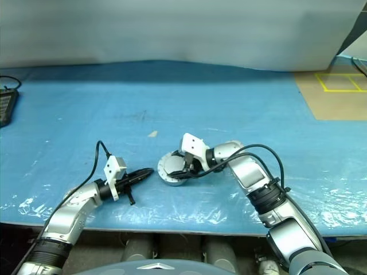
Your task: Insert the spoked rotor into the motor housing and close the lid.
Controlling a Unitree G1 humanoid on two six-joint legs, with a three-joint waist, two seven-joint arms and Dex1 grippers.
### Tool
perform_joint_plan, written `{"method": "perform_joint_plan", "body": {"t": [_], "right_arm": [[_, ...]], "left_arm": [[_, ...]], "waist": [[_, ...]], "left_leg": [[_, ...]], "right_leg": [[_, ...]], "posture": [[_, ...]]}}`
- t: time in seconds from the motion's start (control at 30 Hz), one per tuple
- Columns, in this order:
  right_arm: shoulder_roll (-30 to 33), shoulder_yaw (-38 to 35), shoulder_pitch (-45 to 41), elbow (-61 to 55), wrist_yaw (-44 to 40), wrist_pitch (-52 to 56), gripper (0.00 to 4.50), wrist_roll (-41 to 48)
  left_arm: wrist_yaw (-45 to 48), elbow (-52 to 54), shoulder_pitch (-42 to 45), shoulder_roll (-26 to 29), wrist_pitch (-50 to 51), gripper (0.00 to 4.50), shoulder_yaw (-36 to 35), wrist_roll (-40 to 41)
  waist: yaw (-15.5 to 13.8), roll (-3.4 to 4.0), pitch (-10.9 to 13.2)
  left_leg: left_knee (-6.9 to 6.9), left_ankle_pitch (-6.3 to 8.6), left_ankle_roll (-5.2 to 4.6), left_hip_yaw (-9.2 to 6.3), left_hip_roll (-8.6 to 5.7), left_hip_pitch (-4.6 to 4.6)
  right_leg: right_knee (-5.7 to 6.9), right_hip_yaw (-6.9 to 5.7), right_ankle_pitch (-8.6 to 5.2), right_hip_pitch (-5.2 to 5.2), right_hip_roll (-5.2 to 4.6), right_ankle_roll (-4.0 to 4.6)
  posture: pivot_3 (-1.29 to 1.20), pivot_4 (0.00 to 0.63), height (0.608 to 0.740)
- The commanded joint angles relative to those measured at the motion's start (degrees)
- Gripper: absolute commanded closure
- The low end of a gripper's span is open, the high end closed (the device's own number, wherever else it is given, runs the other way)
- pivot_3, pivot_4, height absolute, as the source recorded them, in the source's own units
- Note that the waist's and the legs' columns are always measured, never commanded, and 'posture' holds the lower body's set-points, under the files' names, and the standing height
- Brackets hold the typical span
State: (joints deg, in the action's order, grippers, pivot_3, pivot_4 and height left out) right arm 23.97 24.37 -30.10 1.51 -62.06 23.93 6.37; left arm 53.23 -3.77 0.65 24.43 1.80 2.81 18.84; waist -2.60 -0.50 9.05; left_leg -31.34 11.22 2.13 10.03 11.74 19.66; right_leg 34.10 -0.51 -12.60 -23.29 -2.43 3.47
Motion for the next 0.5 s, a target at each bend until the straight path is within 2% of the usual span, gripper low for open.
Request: {"method": "perform_joint_plan", "body": {"t": [0.03, 0.3, 0.5], "right_arm": [[-0.2, 1.9, 0.3, 1.4, 0.7, 0.1, 1.43, -1.9], [0.4, 4.7, 1.0, 4.1, 2.5, -3.2, 1.43, -6.1], [0.7, 4.7, 0.9, 6.2, 2.1, -4.3, 1.43, -6.3]], "left_arm": [[-0.3, 1.4, -0.2, 0.0, -0.3, 4.50, -0.1, -0.1], [-0.7, 1.9, -0.3, -0.3, 0.1, 4.50, -0.4, 0.6], [-1.9, 4.6, 1.8, -2.7, 3.9, 4.50, -2.8, 6.4]], "waist": [[0.1, 0.00, 0.0], [0.2, -0.02, 0.0], [0.1, -0.03, 0.0]], "left_leg": [[0.00, 0.00, 0.00, 0.00, 0.00, 0.00], [0.00, -0.01, 0.02, 0.02, -0.01, -0.04], [-0.05, -0.03, 0.05, 0.01, -0.05, -0.43]], "right_leg": [[0.00, 0.00, 0.00, 0.00, 0.00, 0.00], [0.20, 0.07, -0.04, 0.05, 0.00, 0.04], [0.49, 0.15, -0.24, 0.12, -0.02, -0.24]], "posture": [[0.00, 0.150, 0.740], [0.00, 0.150, 0.740], [0.00, 0.150, 0.740]]}}
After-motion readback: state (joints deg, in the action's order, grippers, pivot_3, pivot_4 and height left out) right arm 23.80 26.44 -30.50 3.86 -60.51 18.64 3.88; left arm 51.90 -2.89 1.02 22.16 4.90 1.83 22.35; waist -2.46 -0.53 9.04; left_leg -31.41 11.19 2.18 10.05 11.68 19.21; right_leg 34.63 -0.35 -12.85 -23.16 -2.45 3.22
